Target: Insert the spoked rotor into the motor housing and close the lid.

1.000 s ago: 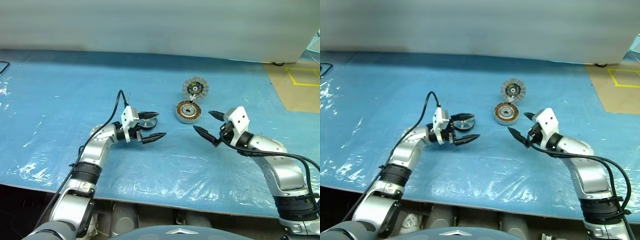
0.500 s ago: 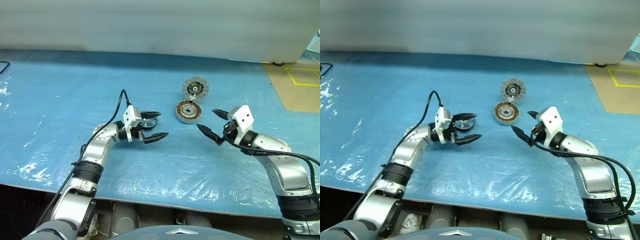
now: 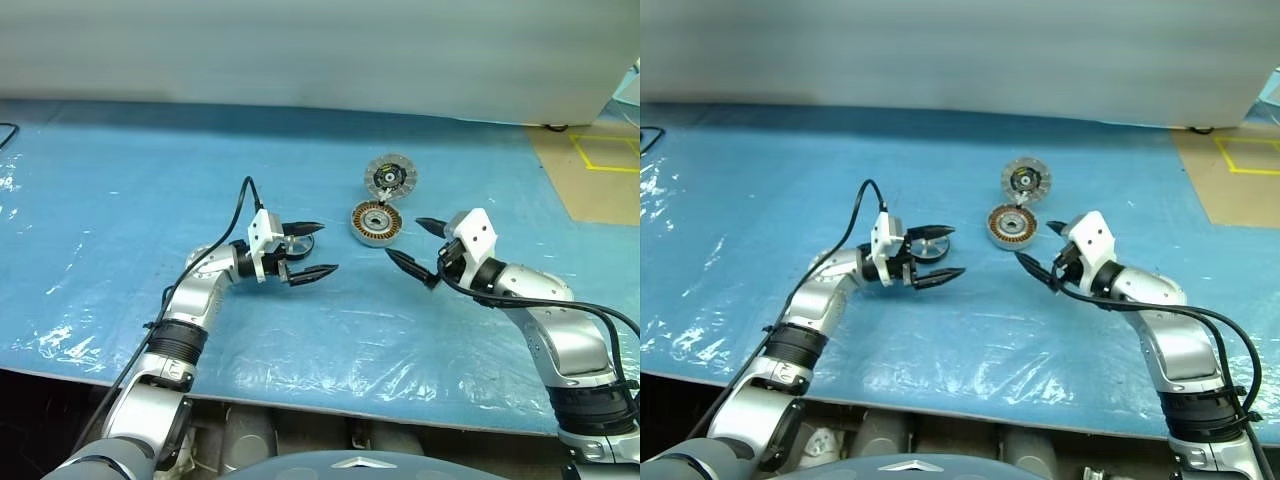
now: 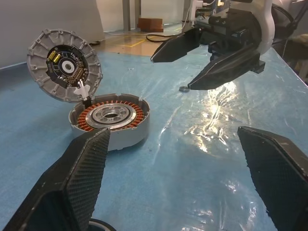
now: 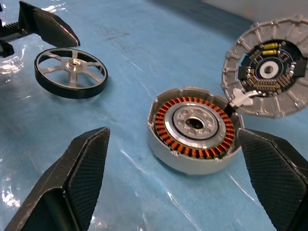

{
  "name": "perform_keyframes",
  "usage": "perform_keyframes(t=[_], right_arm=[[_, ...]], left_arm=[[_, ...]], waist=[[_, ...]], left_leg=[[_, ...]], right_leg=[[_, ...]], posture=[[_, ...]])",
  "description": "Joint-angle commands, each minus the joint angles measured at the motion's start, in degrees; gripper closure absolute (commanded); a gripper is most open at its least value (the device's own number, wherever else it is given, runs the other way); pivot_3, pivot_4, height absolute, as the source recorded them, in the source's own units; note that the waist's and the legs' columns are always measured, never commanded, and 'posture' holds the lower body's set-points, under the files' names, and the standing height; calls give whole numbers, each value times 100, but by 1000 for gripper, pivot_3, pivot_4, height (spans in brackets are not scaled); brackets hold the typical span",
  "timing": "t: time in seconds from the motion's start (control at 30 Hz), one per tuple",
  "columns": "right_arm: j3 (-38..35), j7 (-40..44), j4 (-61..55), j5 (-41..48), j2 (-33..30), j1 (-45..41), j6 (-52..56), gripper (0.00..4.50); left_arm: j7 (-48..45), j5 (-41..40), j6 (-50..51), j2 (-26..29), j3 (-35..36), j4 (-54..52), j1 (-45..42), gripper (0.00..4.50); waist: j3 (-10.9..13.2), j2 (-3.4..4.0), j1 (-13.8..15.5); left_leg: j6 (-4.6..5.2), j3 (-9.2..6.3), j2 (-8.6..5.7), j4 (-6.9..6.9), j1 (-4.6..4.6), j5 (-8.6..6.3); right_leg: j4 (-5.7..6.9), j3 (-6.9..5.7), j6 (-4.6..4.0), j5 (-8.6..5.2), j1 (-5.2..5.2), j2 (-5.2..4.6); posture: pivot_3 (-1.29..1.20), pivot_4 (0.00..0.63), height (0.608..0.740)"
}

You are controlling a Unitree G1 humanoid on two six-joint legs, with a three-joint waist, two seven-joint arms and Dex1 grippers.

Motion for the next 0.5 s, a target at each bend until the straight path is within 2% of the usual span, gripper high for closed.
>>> perform_keyframes(t=[0.03,0.23,0.5], right_arm=[[288,90,-48,-198,-78,-298,9,35],[953,347,389,-784,-236,-901,-27,35],[1445,512,1082,-1373,-225,-1503,-284,35]], left_arm=[[-50,4,-48,7,-20,-42,-82,0],[-64,30,-65,18,-36,-12,-84,0],[-29,47,-36,32,-44,-121,15,0]], waist=[[0,0,-1],[0,0,-3],[0,0,-3]], left_leg=[[0,0,0,0,0,0],[0,0,-1,1,-1,0],[0,0,0,2,-1,0]], right_leg=[[0,0,0,0,0,0],[0,0,0,0,0,0],[3,-1,0,0,0,0]], posture=[[0,150,740],[0,150,740],[0,150,740]])
